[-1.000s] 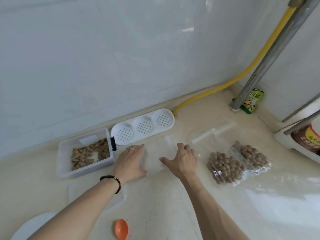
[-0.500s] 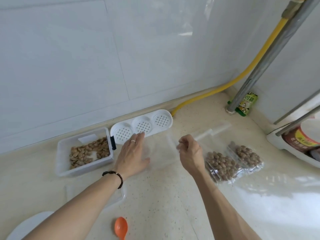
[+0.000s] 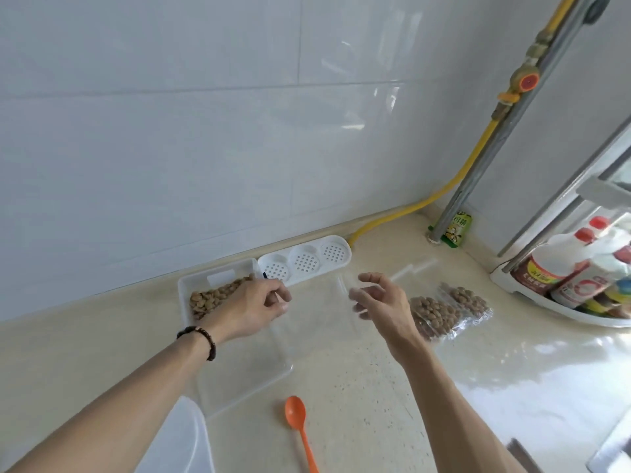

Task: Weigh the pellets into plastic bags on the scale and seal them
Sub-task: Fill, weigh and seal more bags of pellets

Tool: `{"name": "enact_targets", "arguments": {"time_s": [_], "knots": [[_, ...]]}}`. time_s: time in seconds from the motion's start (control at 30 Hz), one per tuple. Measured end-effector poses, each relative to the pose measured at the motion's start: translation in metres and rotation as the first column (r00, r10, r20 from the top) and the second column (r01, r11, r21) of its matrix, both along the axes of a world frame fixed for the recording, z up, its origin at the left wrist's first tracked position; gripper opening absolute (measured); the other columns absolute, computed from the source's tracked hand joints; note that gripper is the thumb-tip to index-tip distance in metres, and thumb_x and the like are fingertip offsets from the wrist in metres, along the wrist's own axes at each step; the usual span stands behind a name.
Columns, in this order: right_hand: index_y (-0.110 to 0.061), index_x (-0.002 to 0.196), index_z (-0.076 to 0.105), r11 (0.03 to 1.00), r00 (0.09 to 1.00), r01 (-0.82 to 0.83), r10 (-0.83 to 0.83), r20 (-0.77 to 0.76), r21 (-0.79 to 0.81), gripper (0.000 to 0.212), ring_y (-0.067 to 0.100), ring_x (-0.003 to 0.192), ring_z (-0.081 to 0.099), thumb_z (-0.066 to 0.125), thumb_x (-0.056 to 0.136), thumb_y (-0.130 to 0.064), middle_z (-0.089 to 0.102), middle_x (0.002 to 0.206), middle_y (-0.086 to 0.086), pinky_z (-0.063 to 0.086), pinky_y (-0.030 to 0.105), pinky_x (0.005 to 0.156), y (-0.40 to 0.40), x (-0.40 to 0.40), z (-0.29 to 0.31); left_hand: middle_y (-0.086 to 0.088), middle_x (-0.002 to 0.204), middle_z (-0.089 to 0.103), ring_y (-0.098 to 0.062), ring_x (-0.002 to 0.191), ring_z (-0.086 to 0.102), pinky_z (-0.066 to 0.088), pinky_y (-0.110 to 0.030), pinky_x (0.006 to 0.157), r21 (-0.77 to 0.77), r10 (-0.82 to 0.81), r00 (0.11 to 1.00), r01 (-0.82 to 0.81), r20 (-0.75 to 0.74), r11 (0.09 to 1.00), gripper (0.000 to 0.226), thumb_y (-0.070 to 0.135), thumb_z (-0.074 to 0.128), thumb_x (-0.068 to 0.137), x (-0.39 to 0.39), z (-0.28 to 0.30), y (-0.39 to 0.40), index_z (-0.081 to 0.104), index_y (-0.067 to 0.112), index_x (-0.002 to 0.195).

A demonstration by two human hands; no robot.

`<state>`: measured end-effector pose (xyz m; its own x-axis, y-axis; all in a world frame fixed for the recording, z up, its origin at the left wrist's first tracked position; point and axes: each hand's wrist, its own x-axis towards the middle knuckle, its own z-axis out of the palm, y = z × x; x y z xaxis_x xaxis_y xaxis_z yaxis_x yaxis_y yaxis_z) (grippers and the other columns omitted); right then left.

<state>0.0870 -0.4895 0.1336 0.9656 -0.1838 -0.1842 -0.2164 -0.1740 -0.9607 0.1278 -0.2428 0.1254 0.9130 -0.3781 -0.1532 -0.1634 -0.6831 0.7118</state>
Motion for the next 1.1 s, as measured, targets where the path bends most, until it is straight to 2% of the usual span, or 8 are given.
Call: {"name": "enact_targets", "arguments": {"time_s": [0.1,0.23,0.4,0.57,0.67,0.83,1.0,1.1], "knots": [[-0.029,0.123,0.054,0.984,0.986,-0.165,0.165,0.005,-0.07,0.045,0.013,0.07,0.065,0.068,0.088,-0.005,0.07,0.082,0.006,0.053,0.025,0.067,0.044,-0.029,0.0,0.011,0.077,0.061,0.0,0.069,0.057,0.044,-0.014,0.066,0.069,-0.058,0.998,0.058,-0.002,0.996,0.009,0.026,0.063,0.09,-0.025,0.006,0.048,0.067,0.025,0.099],[-0.01,0.1,0.071,0.955,0.972,-0.226,0.21,-0.103,-0.19,0.022,0.009,0.057,0.062,0.064,0.084,0.004,0.065,0.069,0.006,0.05,0.027,0.06,0.106,-0.06,-0.014,0.011,0.072,0.058,-0.002,0.064,0.053,0.039,-0.011,0.06,0.133,-0.084,0.995,0.089,-0.045,0.987,0.012,0.021,0.068,0.088,-0.057,-0.001,0.112,0.066,0.023,0.1],[-0.007,0.087,0.07,0.955,0.95,-0.227,0.175,-0.259,-0.189,0.012,0.015,0.057,0.063,0.066,0.081,0.003,0.068,0.068,0.008,0.051,0.033,0.063,0.17,-0.088,-0.047,0.015,0.068,0.055,-0.009,0.078,0.054,0.034,-0.031,0.093,0.318,0.0,0.999,-0.012,0.037,0.948,0.013,0.02,0.054,0.093,-0.071,-0.028,0.177,0.063,0.029,0.096],[-0.013,0.1,0.067,0.946,0.923,-0.227,0.133,-0.361,-0.231,0.012,0.013,0.067,0.068,0.064,0.089,-0.007,0.074,0.079,0.004,0.058,0.035,0.074,0.203,-0.102,-0.075,0.017,0.073,0.053,-0.01,0.09,0.056,0.027,-0.031,0.097,0.353,-0.002,0.993,-0.041,0.122,0.935,0.021,0.016,0.048,0.094,-0.073,-0.058,0.202,0.065,0.027,0.1],[-0.014,0.102,0.065,0.943,0.905,-0.227,0.112,-0.41,-0.243,0.013,0.01,0.068,0.068,0.063,0.09,-0.01,0.074,0.078,0.001,0.059,0.037,0.075,0.21,-0.107,-0.087,0.014,0.089,0.059,-0.014,0.112,0.052,0.022,-0.035,0.103,0.356,-0.013,0.982,-0.057,0.19,0.933,0.018,0.018,0.05,0.094,-0.067,-0.073,0.199,0.066,0.025,0.101],[-0.019,0.109,0.066,0.895,0.9,-0.254,0.081,-0.429,-0.366,0.019,0.003,0.066,0.066,0.063,0.09,-0.022,0.074,0.079,-0.006,0.054,0.017,0.059,0.21,-0.118,-0.094,-0.003,0.12,0.059,-0.021,0.128,0.041,0.01,-0.045,0.115,0.437,-0.093,0.951,-0.048,0.295,0.898,0.027,0.024,0.06,0.089,-0.063,-0.089,0.189,0.064,0.023,0.116],[-0.031,0.113,0.064,0.787,0.904,-0.293,0.044,-0.425,-0.543,0.031,0.006,0.083,0.063,0.054,0.091,-0.049,0.062,0.094,-0.02,0.051,0.023,0.069,0.2,-0.13,-0.101,-0.012,0.128,0.057,-0.031,0.136,0.036,0.024,-0.052,0.114,0.383,-0.077,0.923,-0.08,0.376,0.92,0.038,0.023,0.069,0.082,-0.089,-0.098,0.192,0.065,0.013,0.119],[-0.029,0.107,0.066,0.78,0.936,-0.235,0.021,-0.352,-0.58,0.03,0.006,0.08,0.062,0.049,0.092,-0.049,0.065,0.096,-0.015,0.053,0.027,0.069,0.196,-0.142,-0.106,-0.014,0.129,0.056,-0.034,0.137,0.036,0.03,-0.051,0.112,0.345,-0.01,0.922,-0.135,0.388,0.929,0.038,0.026,0.067,0.085,-0.119,-0.107,0.198,0.063,0.01,0.119]]}}
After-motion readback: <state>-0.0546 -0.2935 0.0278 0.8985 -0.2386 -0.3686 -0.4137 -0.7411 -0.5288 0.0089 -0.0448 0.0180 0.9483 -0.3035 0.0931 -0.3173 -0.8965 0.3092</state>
